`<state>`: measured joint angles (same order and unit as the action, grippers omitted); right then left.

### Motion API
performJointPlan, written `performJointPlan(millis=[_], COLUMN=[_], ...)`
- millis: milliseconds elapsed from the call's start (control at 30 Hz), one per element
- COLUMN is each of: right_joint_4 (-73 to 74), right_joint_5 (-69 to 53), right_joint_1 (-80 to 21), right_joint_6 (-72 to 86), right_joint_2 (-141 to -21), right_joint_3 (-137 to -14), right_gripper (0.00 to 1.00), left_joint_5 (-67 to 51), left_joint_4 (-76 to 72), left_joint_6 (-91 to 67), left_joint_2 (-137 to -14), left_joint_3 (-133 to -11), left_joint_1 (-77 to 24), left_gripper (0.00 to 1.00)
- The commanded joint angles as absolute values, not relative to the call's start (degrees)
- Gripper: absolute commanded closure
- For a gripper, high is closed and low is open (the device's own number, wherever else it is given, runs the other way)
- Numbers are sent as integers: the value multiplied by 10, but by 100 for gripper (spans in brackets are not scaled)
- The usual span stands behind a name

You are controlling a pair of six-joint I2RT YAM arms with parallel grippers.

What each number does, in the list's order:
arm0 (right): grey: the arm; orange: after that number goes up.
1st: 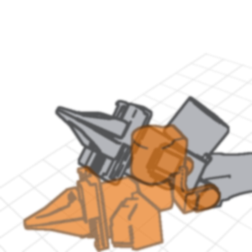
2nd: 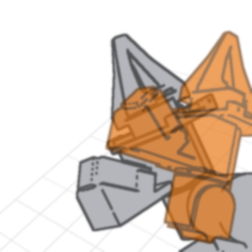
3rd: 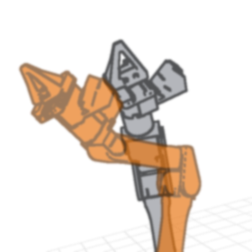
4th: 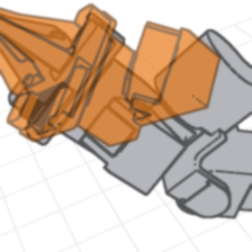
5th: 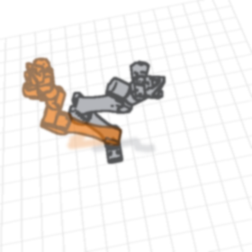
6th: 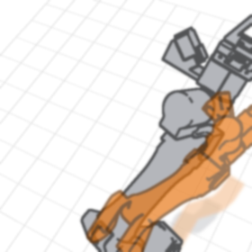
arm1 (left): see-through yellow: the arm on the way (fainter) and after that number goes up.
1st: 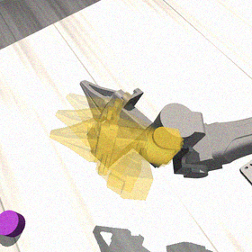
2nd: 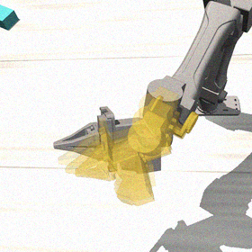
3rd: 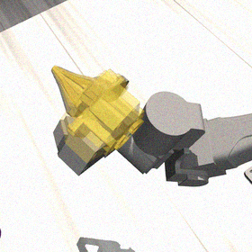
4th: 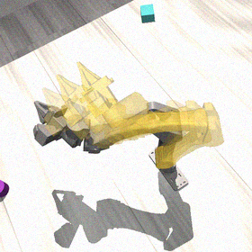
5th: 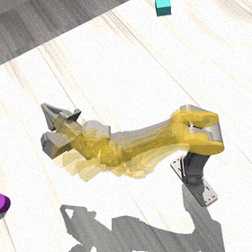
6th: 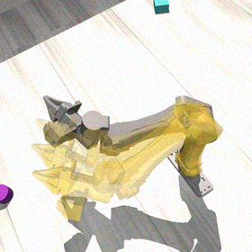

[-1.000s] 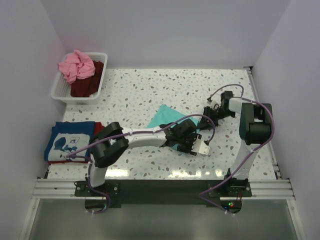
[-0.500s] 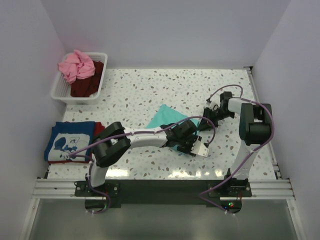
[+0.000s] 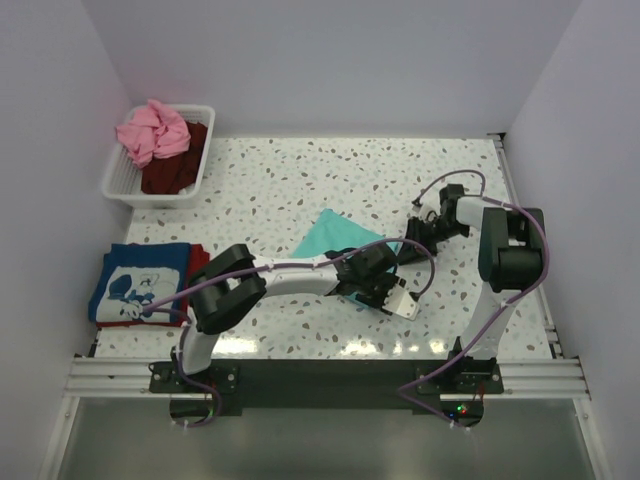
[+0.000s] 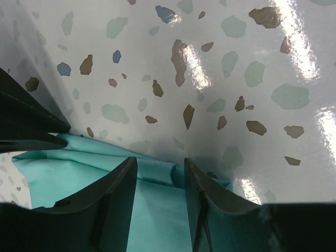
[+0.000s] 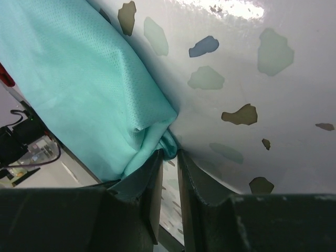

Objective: Fold and stack the t-shirts
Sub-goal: Fold the tshirt

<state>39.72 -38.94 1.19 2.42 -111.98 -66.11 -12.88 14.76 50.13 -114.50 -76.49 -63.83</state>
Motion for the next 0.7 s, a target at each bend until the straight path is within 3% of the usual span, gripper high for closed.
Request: performJointPlan(millis=[0,200,400,500,667], right_joint_4=[403,407,387,377,373], right_joint_5=[-318,-308,-297,-295,-290], right_joint_1=[11,11,10,10,7], right_joint_6=[-13,-18,-14,-9,-5], right_joint_2=[-1115,-1112,-1119,-1128,-1131], right_joint_3=[-642,-643,-641,-641,-647], right_gripper=[77,79,91,100,100], left_joint_5=[-120,-113,-119,-128,-147], left_joint_4=[149,163,167,178,203], left_joint_6=[520,519,518,522,530], left_joint_2=[-1157,-1170,-1166,-1158,-1150], left_joint_3=[-786,-802,-805,-808,-813], left_joint_1=[-641,-641,-640,-640,-640], left_gripper=[55,63,83,99,100])
